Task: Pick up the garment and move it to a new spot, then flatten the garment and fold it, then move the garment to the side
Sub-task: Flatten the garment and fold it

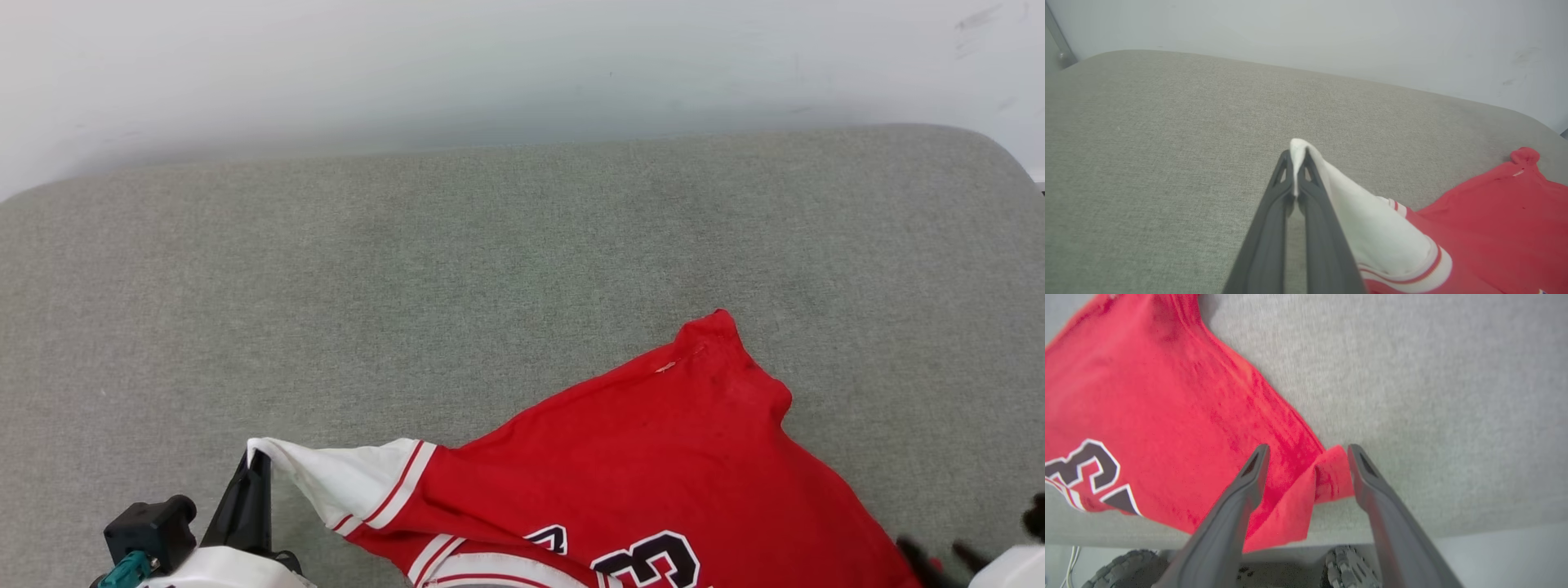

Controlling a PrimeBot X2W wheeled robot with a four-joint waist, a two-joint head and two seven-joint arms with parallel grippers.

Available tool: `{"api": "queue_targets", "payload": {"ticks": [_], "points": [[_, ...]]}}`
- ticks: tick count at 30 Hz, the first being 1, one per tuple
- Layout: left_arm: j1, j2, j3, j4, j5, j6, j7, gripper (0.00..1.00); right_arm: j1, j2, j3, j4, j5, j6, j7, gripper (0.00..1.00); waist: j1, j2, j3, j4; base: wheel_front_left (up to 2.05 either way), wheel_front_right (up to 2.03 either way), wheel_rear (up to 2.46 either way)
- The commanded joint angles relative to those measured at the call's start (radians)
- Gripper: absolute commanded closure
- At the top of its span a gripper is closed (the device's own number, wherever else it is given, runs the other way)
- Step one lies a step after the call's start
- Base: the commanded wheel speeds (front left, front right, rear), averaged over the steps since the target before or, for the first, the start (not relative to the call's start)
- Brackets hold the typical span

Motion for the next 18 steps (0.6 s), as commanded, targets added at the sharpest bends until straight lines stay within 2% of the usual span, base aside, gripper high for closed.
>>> {"api": "queue_targets", "payload": {"ticks": [1, 6, 9, 12, 16, 18], "points": [[0.008, 0.004, -0.001, -0.008, 0.0, 0.005, 0.002, 1.0, -0.034, 0.006, -0.008, 0.004, 0.006, -0.001, -0.071, 0.0, 0.0002, 0.0, 0.001, 0.0, 0.0, 0.0, 0.0], [-0.013, 0.003, -0.014, -0.034, 0.01, 0.007, 0.005, 1.0, -0.135, -0.007, 0.013, 0.045, 0.022, -0.001, -0.337, 0.0, 0.0002, 0.0, 0.013, 0.009, 0.0, 0.0, 0.0], [-0.03, 0.002, -0.022, -0.052, 0.016, 0.006, 0.008, 1.0, -0.219, -0.03, 0.048, 0.105, 0.041, -0.001, -0.377, 0.0, 0.0002, 0.0, 0.03, 0.022, 0.0, 0.0, 0.0], [-0.055, -0.001, -0.035, -0.067, 0.022, 0.0, 0.009, 1.0, -0.322, -0.069, 0.104, 0.167, 0.072, -0.001, -0.313, 0.0, 0.0002, 0.0, 0.054, 0.042, 0.0, 0.0, 0.0], [-0.097, -0.011, -0.058, -0.077, 0.032, -0.01, 0.009, 1.0, -0.466, -0.122, 0.183, 0.238, 0.097, -0.001, -0.096, 0.0, 0.0002, 0.0, 0.089, 0.072, 0.0, 0.0, 0.0], [-0.118, -0.014, -0.068, -0.078, 0.038, -0.017, 0.007, 1.0, -0.532, -0.124, 0.2, 0.259, 0.096, -0.001, 0.012, 0.0, 0.0002, 0.0, 0.108, 0.089, 0.0, 0.0, 0.0]]}}
